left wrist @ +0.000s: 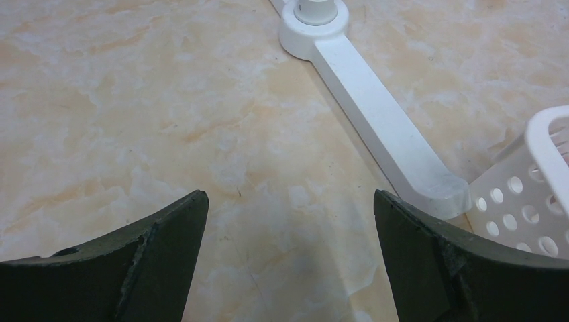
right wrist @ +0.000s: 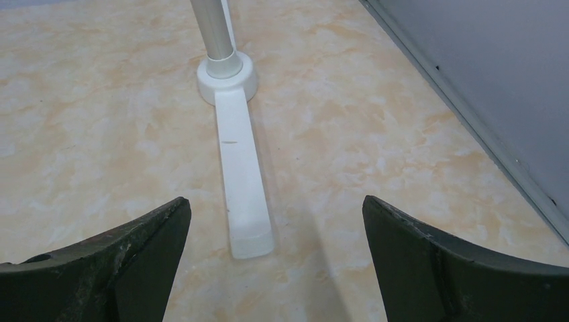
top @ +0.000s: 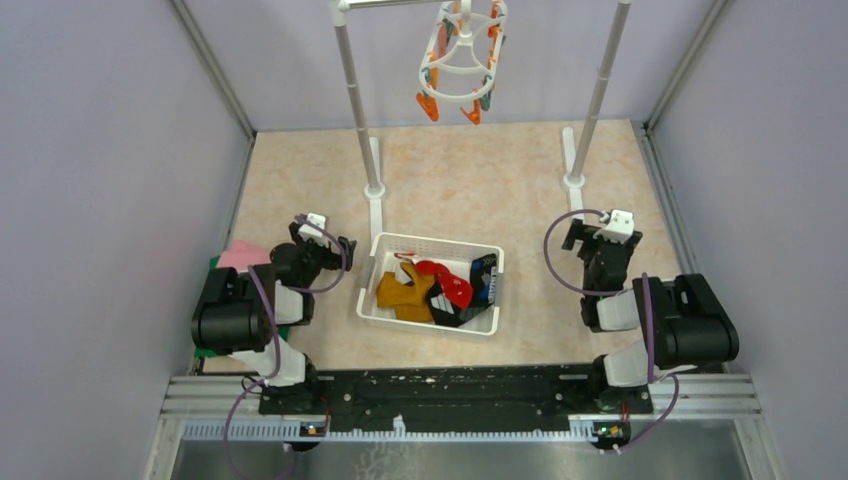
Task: Remove the socks clipped to the hanger
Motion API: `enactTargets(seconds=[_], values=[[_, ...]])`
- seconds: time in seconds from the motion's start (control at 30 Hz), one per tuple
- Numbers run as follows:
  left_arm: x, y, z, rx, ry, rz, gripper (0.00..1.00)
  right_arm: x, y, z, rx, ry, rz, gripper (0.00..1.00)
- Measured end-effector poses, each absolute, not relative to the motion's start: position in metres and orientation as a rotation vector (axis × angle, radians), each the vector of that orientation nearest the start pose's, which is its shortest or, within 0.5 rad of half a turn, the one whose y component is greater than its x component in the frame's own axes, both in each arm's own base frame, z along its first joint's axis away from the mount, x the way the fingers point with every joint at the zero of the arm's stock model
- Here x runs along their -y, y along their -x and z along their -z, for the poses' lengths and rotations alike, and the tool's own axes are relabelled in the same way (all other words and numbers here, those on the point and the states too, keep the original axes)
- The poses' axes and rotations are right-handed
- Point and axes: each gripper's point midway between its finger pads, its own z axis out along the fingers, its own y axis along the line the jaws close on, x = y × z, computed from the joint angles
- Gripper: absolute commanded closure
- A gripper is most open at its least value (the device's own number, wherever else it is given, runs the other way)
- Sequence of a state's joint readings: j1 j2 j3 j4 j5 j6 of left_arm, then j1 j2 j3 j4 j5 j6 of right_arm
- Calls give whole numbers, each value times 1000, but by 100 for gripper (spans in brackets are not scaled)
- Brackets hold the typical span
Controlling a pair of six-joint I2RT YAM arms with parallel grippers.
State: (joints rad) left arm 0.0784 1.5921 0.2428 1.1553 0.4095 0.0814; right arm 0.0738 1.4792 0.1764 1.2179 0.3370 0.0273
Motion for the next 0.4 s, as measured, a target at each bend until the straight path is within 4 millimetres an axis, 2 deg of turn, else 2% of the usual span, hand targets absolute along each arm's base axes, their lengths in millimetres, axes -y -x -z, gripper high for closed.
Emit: enactTargets(seconds=[0.4], values=[[39,-368,-63,-1743,-294,224,1,30,-358,-94,-1641,-216,200,1]])
